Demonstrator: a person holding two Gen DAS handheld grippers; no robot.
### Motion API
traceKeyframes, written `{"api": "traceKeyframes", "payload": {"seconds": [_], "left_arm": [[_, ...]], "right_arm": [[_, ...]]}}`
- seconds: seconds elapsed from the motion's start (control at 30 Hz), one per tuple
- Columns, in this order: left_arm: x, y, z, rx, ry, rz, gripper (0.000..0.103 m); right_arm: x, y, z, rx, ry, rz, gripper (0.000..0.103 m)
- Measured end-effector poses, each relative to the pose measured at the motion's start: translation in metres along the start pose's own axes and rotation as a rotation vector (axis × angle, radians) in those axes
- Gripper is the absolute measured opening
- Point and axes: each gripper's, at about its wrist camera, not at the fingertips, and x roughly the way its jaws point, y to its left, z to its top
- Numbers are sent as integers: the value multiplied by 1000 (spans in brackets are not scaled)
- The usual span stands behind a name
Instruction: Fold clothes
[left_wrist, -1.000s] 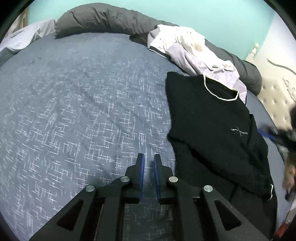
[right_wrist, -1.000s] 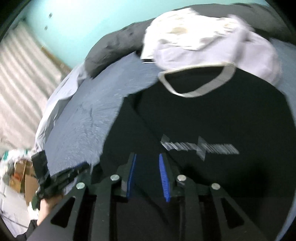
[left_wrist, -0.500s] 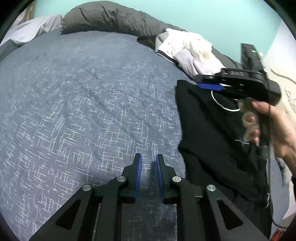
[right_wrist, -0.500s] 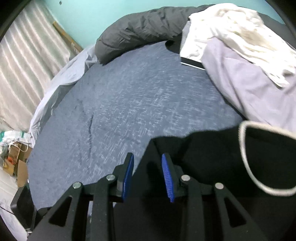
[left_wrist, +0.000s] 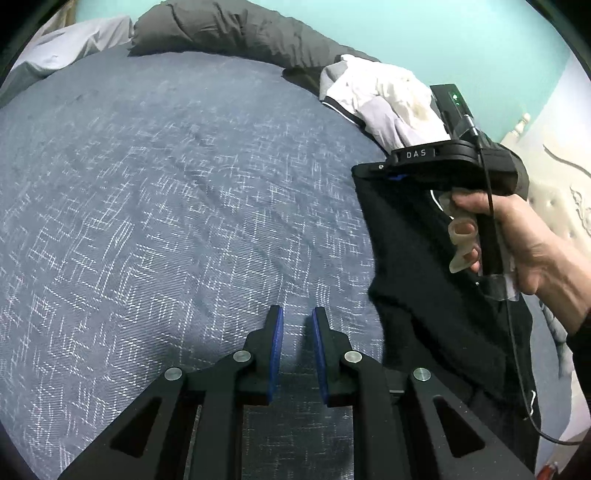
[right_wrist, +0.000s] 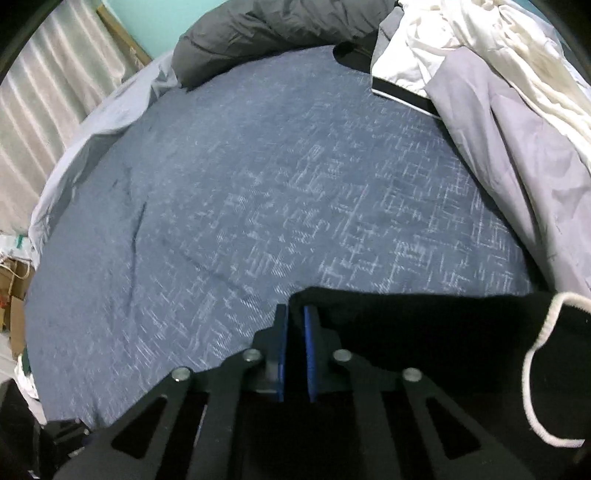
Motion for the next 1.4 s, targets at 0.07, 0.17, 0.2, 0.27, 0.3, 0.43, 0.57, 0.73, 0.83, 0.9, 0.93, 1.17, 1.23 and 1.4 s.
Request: {"api": "traceKeyframes", "payload": {"seconds": [0.07, 0.17, 0.2, 0.27, 0.3, 0.43, 0.57, 0.73, 0.83, 0.9, 0.93, 1.17, 1.23, 1.4], "left_arm": [[0, -1, 0, 3, -1, -1, 17], [-1, -3, -2, 12, -3, -2, 17], [-1, -4, -2, 13, -3, -3, 17], [0, -4, -3, 14, -1, -3, 17], [0, -4, -3, 14, 1, -3, 17], [1, -1, -4, 5, 6, -9, 17], [1, -2, -3, 6, 5, -14, 17], [0, -2, -4, -1, 2, -19, 17], [-1, -2, -4, 0, 1, -22, 17], [0, -4, -3, 1, 1, -24, 17], [0, -4, -3, 1, 2, -23, 17], [0, -5, -3, 7, 8, -22, 17], [1, -4, -3, 9, 12, -21, 17], [0, -2, -1, 2, 10, -21, 17]], "right_arm": [[-2, 7, 4, -23, -19, 8, 5], [0, 15, 12, -47, -27, 33, 2], [3, 18, 13, -54, -22, 39, 2], [10, 23, 14, -78, -1, 25, 2], [12, 22, 13, -77, 8, 22, 2], [2, 5, 15, -13, -11, 38, 4], [-25, -12, 18, 0, -60, -27, 9], [-50, -28, 9, 5, -104, 15, 11], [-43, -21, -2, -26, -62, 2, 11], [-34, -18, -7, -18, -40, -7, 11], [-31, -19, -9, -9, -30, -14, 11], [-9, -12, -8, -30, -11, -106, 11], [-15, -11, -6, -30, -42, -125, 11], [-54, -32, 0, -18, -131, -248, 11]]}}
